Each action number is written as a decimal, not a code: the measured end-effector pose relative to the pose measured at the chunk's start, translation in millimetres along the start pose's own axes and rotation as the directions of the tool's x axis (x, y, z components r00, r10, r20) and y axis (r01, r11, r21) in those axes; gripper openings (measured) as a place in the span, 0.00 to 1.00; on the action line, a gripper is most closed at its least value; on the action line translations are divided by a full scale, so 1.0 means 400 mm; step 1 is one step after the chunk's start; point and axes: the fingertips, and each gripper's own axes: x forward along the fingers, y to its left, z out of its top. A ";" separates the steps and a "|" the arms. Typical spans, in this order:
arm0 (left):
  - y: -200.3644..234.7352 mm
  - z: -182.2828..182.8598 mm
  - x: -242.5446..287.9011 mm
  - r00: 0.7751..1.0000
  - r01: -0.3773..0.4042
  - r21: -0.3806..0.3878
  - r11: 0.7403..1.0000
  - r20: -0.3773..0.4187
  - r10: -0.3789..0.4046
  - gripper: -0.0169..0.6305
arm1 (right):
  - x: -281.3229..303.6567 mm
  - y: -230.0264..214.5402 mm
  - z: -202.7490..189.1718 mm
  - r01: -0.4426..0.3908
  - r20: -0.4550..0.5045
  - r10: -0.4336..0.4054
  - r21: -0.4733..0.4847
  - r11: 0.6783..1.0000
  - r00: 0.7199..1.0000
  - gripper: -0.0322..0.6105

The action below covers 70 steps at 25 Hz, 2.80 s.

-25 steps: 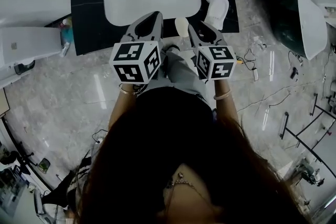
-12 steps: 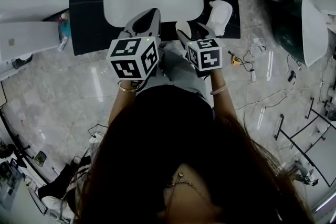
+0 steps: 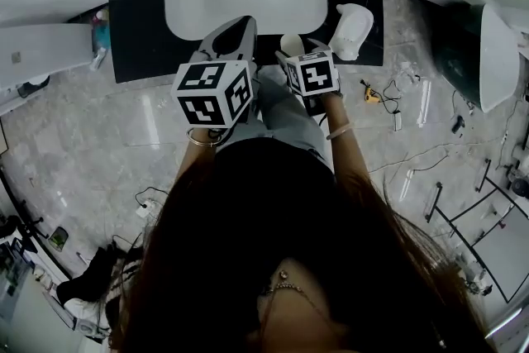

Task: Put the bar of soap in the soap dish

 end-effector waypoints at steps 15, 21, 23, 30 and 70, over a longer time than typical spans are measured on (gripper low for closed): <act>-0.002 -0.014 0.021 1.000 -0.006 -0.026 1.000 -0.015 0.006 0.02 | 0.057 -0.021 -0.031 0.082 -0.128 -0.085 -0.029 0.996 0.988 0.54; -0.013 -0.018 0.023 1.000 -0.009 -0.021 1.000 -0.017 0.009 0.02 | 0.055 -0.026 -0.031 0.081 -0.105 -0.084 -0.030 0.996 0.991 0.52; -0.009 -0.015 0.019 1.000 -0.018 -0.022 1.000 -0.012 0.017 0.02 | 0.054 -0.025 -0.031 0.084 -0.093 -0.087 -0.037 0.996 0.992 0.52; 0.002 -0.009 0.020 0.999 -0.040 -0.025 0.999 -0.006 0.040 0.02 | 0.037 -0.020 -0.012 0.054 -0.062 -0.054 0.012 0.998 0.997 0.52; -0.182 0.008 0.088 0.993 0.110 0.118 0.987 -0.063 -0.104 0.02 | -0.222 -0.404 0.095 0.247 0.219 -0.330 0.334 0.909 0.918 0.52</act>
